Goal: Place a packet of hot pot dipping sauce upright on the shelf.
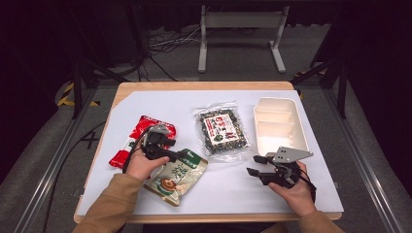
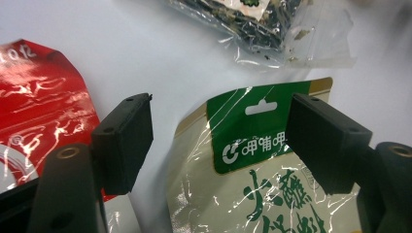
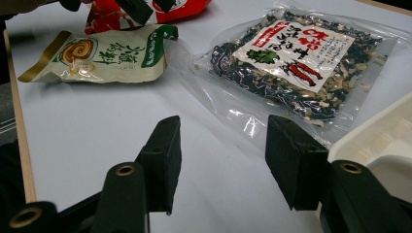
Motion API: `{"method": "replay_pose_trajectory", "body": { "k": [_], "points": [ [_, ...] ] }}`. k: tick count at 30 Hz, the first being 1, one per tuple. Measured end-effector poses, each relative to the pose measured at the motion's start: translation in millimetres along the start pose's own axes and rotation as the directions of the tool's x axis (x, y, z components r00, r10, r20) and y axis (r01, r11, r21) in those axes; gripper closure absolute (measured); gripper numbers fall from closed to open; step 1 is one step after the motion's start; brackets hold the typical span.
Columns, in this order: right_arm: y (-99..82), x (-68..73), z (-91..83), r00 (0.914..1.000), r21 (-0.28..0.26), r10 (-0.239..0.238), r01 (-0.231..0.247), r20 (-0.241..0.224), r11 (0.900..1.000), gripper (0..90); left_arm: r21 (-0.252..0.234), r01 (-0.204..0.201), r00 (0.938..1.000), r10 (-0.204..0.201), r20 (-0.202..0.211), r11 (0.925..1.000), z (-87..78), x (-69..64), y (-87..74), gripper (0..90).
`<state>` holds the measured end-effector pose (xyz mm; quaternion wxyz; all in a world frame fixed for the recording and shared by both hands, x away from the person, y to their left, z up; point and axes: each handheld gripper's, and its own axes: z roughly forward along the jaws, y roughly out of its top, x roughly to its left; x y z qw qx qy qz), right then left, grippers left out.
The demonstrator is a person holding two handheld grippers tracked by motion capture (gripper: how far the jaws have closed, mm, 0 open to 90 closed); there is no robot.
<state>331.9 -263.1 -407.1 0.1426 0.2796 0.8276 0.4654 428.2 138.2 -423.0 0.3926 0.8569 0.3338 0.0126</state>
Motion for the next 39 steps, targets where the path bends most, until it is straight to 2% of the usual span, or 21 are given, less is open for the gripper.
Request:
{"method": "replay_pose_trajectory", "body": {
  "k": [6, 16, 22, 25, 26, 28, 32, 37, 39],
  "points": [
    [-0.9, 0.4, 0.6, 1.0, 0.005, 0.001, -0.001, -0.005, 1.0, 46.9, 0.042, -0.021, 0.9997, 0.021, 0.014, 0.9989, 9.2, 0.6, -1.7, 28.2],
    [-2.0, -0.6, -0.7, 0.9999, 0.006, 0.008, -0.008, -0.006, 0.9999, 45.8, 0.082, -0.024, 0.9992, 0.021, 0.035, 0.9964, 17.1, 2.7, -4.8, 28.7],
    [-2.0, -0.8, -1.0, 0.9999, 0.008, 0.009, -0.008, -0.009, 0.9999, 45.4, 0.085, -0.035, 0.9992, 0.033, 0.024, 0.9958, 16.3, 2.9, -7.0, 41.3],
    [-1.9, -0.9, -1.5, 0.9999, 0.008, 0.01, -0.01, -0.008, 0.9999, 45.3, 0.092, -0.062, 0.998, 0.063, -0.009, 0.9938, 16.5, -0.2, -7.7, 49.1],
    [-1.8, -0.9, -1.4, 0.9999, 0.007, 0.009, -0.009, -0.01, 0.9999, 45.3, 0.098, -0.071, 0.997, 0.074, -0.023, 0.9926, 15.8, -0.8, -7.3, 52.7],
    [-1.7, -0.5, -1.1, 0.9999, 0.008, 0.007, -0.007, -0.012, 0.9999, 45.2, 0.1, -0.068, 0.9969, 0.072, -0.031, 0.9926, 14.7, -1.2, -7.2, 60.8],
    [-1.8, -0.3, -1.0, 0.9999, 0.007, 0.007, -0.007, -0.014, 1.0, 45.1, 0.101, -0.07, 0.9969, 0.073, -0.028, 0.9924, 10.5, -0.1, -8.0, 74.9],
    [-1.7, -0.2, -1.1, 0.9998, 0.009, 0.007, -0.007, -0.017, 0.9999, 45.2, 0.112, -0.096, 0.9942, 0.101, -0.037, 0.989, 9.3, -3.7, -7.8, 82.9],
    [-1.6, -0.2, -1.2, 0.9998, 0.012, 0.007, -0.007, -0.018, 0.9999, 45.4, 0.112, -0.095, 0.9944, 0.1, -0.034, 0.9891, 8.5, -4.4, -7.4, 85.0]
  ]
}}
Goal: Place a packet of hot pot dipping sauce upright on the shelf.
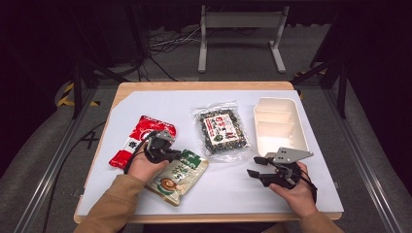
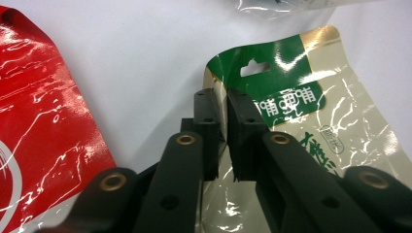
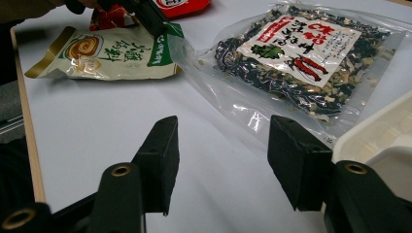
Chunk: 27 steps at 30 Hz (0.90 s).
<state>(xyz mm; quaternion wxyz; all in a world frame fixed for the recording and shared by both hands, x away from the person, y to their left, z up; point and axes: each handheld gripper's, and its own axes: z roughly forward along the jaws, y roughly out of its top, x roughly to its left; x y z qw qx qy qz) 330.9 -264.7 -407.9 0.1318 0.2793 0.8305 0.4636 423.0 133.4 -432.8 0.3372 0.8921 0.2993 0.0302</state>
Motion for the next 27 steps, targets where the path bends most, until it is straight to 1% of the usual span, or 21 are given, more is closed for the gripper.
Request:
{"method": "replay_pose_trajectory", "body": {
  "k": [4, 7, 9, 11, 12, 13, 14, 18, 19, 21, 25, 27],
  "points": [
    [-0.1, -0.1, -0.1, 1.0, 0.003, 0.001, -0.001, 0.0, 1.0, 45.6, -0.007, 0.001, 0.9999, -0.001, 0.011, 1.0, -1.6, 0.7, -0.5, 86.5],
    [0.1, 0.0, 0.0, 1.0, 0.007, -0.001, 0.001, 0.004, 1.0, 46.1, -0.021, 0.013, 0.9997, -0.013, 0.021, 0.9997, -3.3, 1.2, -1.1, 87.0],
    [0.5, 0.6, -0.1, 1.0, 0.007, -0.002, 0.002, 0.005, 1.0, 46.2, -0.026, 0.009, 0.9997, -0.009, 0.022, 0.9996, -5.7, 1.6, -0.6, 87.2],
    [1.2, 1.1, -0.4, 1.0, 0.009, -0.004, 0.003, 0.008, 1.0, 46.3, -0.03, 0.017, 0.9996, -0.016, 0.024, 0.9994, -7.7, 0.9, -0.3, 87.3],
    [1.6, 1.4, -0.4, 1.0, 0.013, -0.001, 0.001, 0.009, 0.9999, 47.0, -0.042, 0.01, 0.9996, -0.009, 0.027, 0.9991, -13.0, 1.2, 0.8, 87.3],
    [2.0, 1.6, 0.0, 1.0, 0.021, 0.001, -0.001, 0.009, 0.9998, 47.9, -0.048, 0.02, 0.9993, -0.019, 0.031, 0.9987, -14.9, 0.6, 0.9, 87.3],
    [2.0, 1.6, 0.0, 1.0, 0.021, 0.001, -0.001, 0.009, 0.9998, 47.9, -0.048, 0.02, 0.9993, -0.019, 0.031, 0.9987, -14.9, 0.6, 0.9, 87.3],
    [3.4, 3.8, 1.4, 1.0, 0.042, -0.002, 0.002, -0.005, 0.9991, 50.2, -0.078, 0.018, 0.9992, -0.015, 0.037, 0.9968, -27.2, 0.2, 2.1, 87.4],
    [4.1, 4.6, 1.1, 1.0, 0.043, -0.002, 0.002, -0.007, 0.9991, 50.2, -0.078, 0.018, 0.9992, -0.015, 0.037, 0.9968, -27.2, 0.2, 2.1, 87.4],
    [5.0, 5.5, 0.8, 1.0, 0.043, -0.001, 0.002, -0.01, 0.9991, 51.0, -0.112, 0.018, 0.9991, -0.014, 0.04, 0.9935, -36.6, -1.5, 3.2, 87.3],
    [6.8, 7.4, 1.7, 0.9996, 0.054, -0.008, 0.009, -0.027, 0.9985, 54.1, -0.161, 0.008, 0.9991, -0.001, 0.042, 0.9869, -53.9, -5.5, 4.4, 87.2],
    [8.1, 9.0, 2.4, 0.9992, 0.06, -0.014, 0.017, -0.038, 0.9981, 55.4, -0.182, 0.005, 0.9985, 0.005, 0.054, 0.9833, -61.1, -7.6, 4.7, 87.3]
  ]
}}
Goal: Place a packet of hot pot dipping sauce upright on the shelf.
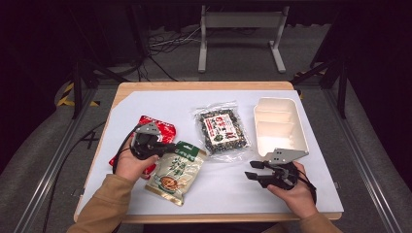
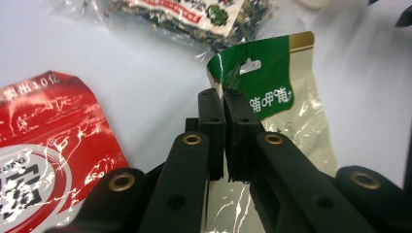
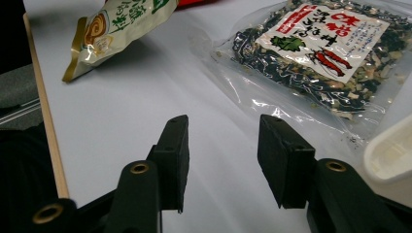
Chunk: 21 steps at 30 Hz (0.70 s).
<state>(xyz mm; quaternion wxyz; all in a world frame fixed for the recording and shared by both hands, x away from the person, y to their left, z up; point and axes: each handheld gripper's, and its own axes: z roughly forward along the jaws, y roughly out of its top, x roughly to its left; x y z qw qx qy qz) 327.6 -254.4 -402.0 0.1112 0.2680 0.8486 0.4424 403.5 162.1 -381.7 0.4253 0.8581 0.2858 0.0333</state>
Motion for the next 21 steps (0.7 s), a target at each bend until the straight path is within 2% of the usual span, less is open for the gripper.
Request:
{"method": "replay_pose_trajectory", "body": {
  "k": [4, 9, 13, 21],
  "points": [
    [3.0, 3.7, -0.8, 0.9998, -0.001, -0.012, 0.012, -0.014, 0.9999, 56.0, -0.028, -0.015, 0.9992, 0.016, 0.037, 0.9995, -14.7, -6.2, 0.7, 87.3],
    [4.0, 5.6, -1.7, 0.9995, -0.006, -0.009, 0.009, -0.029, 0.9999, 55.9, -0.048, -0.045, 0.9981, 0.047, 0.041, 0.9978, -26.8, -14.3, 3.7, 87.4],
    [5.0, 6.8, -2.4, 0.9993, -0.01, -0.013, 0.012, -0.035, 0.9999, 57.8, -0.071, -0.083, 0.9964, 0.084, 0.007, 0.994, -34.7, -20.8, 8.1, 87.3],
    [6.2, 7.8, -2.4, 0.9984, -0.015, -0.017, 0.016, -0.054, 0.9998, 59.1, -0.101, -0.123, 0.9916, 0.126, 0.03, 0.9873, -42.8, -32.1, 12.7, 87.5]
  ]
}}
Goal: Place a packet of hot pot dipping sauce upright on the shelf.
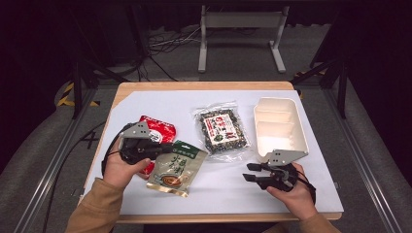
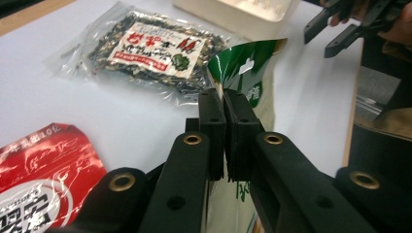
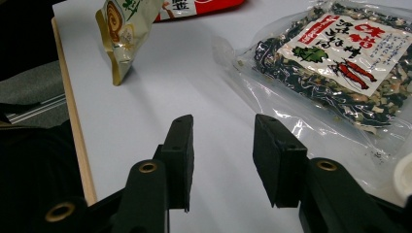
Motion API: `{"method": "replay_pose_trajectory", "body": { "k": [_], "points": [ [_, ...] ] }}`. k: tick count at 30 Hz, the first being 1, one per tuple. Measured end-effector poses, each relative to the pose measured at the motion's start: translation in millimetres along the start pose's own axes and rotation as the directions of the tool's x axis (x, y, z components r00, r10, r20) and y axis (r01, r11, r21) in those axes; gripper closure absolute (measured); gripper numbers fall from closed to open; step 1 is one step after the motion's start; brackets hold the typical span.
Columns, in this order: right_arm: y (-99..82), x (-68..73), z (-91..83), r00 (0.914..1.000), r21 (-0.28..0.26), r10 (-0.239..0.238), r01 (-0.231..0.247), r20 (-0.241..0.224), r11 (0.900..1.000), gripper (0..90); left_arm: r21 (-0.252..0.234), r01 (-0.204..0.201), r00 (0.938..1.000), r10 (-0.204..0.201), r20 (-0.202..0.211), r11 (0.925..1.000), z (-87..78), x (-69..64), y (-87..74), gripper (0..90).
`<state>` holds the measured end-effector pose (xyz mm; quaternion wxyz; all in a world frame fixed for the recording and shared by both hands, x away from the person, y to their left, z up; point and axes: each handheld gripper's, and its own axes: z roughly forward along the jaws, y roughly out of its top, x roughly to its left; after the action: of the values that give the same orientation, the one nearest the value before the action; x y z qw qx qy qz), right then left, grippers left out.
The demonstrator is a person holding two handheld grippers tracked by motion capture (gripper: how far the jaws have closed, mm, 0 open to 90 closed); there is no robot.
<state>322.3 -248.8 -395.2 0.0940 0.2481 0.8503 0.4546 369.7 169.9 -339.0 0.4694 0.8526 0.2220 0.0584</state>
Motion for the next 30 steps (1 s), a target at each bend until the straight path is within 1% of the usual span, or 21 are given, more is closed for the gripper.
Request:
{"method": "replay_pose_trajectory", "body": {
  "k": [1, 3, 5, 10, 13, 15, 16, 18, 19, 20, 25, 27, 30],
  "points": [
    [0.4, 0.3, -0.2, 1.0, -0.002, -0.001, 0.001, -0.001, 1.0, 59.1, -0.005, -0.003, 1.0, 0.003, 0.002, 1.0, -1.2, -2.0, 1.2, 87.4],
    [1.3, 1.2, -0.5, 1.0, -0.006, -0.003, 0.003, -0.005, 1.0, 59.2, -0.007, -0.023, 0.9997, 0.023, 0.001, 0.9997, -4.2, -6.8, 4.4, 87.5],
    [1.9, 1.8, -0.3, 0.9999, -0.01, -0.006, 0.005, -0.011, 0.9999, 59.9, -0.014, -0.034, 0.9994, 0.034, 0.001, 0.9993, -6.1, -10.4, 6.8, 87.5],
    [3.3, 3.6, 3.4, 0.999, -0.017, -0.004, 0.003, -0.044, 0.9999, 60.0, -0.05, -0.062, 0.9981, 0.061, -0.007, 0.9969, -9.1, -18.5, 12.0, 87.9],
    [6.0, 5.5, 7.3, 0.998, -0.023, -0.011, 0.01, -0.062, 0.9997, 60.1, -0.066, -0.068, 0.9976, 0.067, -0.018, 0.9956, -9.8, -21.1, 13.9, 88.1],
    [8.2, 6.4, 10.2, 0.9971, -0.028, -0.013, 0.011, -0.075, 0.9996, 60.4, -0.088, -0.07, 0.9973, 0.067, -0.027, 0.9937, -10.5, -21.5, 14.8, 88.1],
    [8.2, 6.4, 10.2, 0.9971, -0.028, -0.013, 0.011, -0.075, 0.9996, 60.4, -0.088, -0.07, 0.9973, 0.067, -0.027, 0.9937, -10.5, -21.5, 14.8, 88.1],
    [13.2, 8.0, 16.8, 0.9952, -0.039, -0.014, 0.01, -0.097, 0.9992, 60.8, -0.105, -0.071, 0.9972, 0.068, -0.032, 0.992, -10.0, -21.4, 16.0, 88.1],
    [15.2, 9.1, 19.5, 0.9945, -0.043, -0.019, 0.015, -0.103, 0.999, 60.8, -0.114, -0.067, 0.9975, 0.064, -0.029, 0.9913, -9.2, -21.9, 16.6, 88.0],
    [18.1, 10.9, 22.4, 0.9941, -0.045, -0.027, 0.023, -0.105, 0.9987, 60.8, -0.119, -0.075, 0.997, 0.072, -0.028, 0.9901, -8.8, -22.0, 17.2, 88.0],
    [28.9, 15.9, 30.9, 0.9919, -0.071, -0.044, 0.036, -0.119, 0.9968, 58.9, -0.149, -0.092, 0.9955, 0.094, 0.01, 0.9846, -6.8, -25.3, 20.4, 87.9],
    [31.8, 17.4, 33.8, 0.9915, -0.078, -0.046, 0.037, -0.121, 0.9963, 57.4, -0.167, -0.1, 0.9942, 0.105, 0.023, 0.9809, -6.0, -27.8, 21.8, 87.9],
    [36.1, 19.5, 37.9, 0.9925, -0.092, -0.055, 0.045, -0.109, 0.9948, 53.3, -0.191, -0.107, 0.9924, 0.116, 0.04, 0.9759, -3.8, -31.9, 24.0, 88.0]
  ]
}}
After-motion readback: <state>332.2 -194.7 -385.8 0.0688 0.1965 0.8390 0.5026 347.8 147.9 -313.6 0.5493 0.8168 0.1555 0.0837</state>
